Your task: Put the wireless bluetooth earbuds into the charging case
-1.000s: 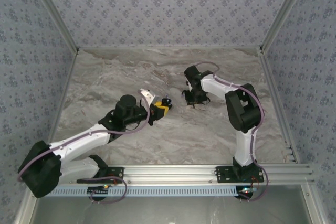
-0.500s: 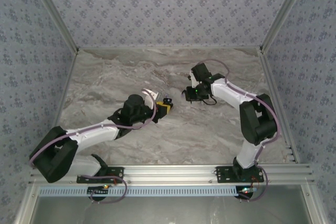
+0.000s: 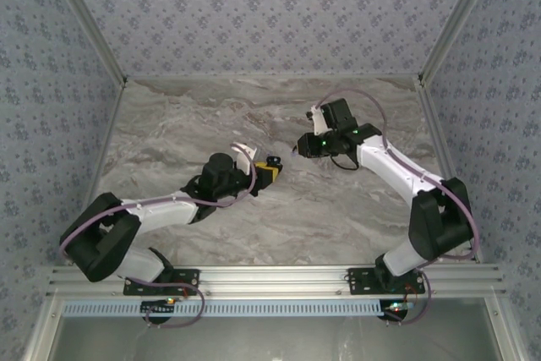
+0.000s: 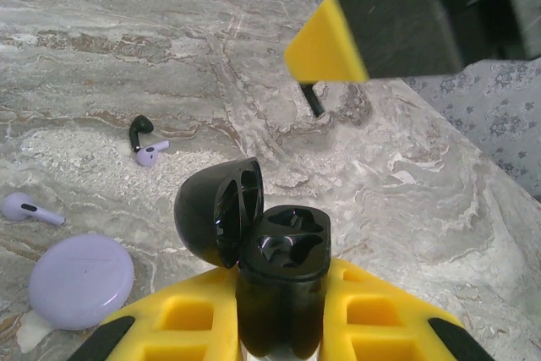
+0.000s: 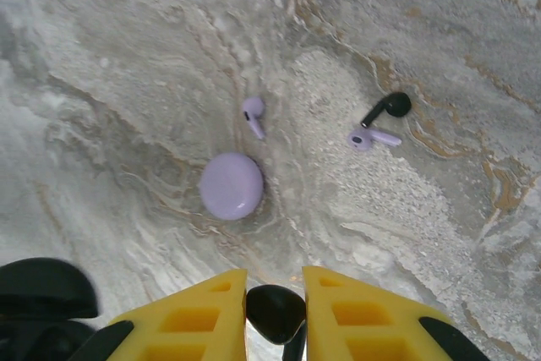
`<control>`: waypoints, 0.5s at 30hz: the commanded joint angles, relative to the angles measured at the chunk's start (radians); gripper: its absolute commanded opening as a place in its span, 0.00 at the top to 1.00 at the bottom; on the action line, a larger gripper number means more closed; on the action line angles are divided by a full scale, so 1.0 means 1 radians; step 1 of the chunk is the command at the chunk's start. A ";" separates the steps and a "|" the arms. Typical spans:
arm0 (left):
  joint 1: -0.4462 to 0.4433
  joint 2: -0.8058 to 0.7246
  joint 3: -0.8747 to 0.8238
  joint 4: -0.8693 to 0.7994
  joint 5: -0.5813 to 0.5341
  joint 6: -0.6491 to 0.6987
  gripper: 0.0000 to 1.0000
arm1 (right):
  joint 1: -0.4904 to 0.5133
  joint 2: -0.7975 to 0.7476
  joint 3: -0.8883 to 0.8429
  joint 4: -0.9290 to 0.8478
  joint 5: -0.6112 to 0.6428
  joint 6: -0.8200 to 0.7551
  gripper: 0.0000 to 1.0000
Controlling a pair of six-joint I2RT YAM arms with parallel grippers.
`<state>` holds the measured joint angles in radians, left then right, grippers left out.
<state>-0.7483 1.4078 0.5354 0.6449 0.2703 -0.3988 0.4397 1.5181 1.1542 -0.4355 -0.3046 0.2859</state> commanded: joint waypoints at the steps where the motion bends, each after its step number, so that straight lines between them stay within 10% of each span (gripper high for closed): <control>1: -0.004 0.015 -0.010 0.104 0.019 -0.007 0.86 | 0.000 -0.065 -0.013 0.035 -0.052 0.019 0.79; 15: -0.016 0.066 -0.009 0.276 0.029 -0.014 0.86 | 0.023 -0.194 -0.001 0.059 -0.097 0.037 0.79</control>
<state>-0.7536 1.4673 0.5259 0.8227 0.2764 -0.4061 0.4515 1.3655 1.1469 -0.3847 -0.3828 0.3046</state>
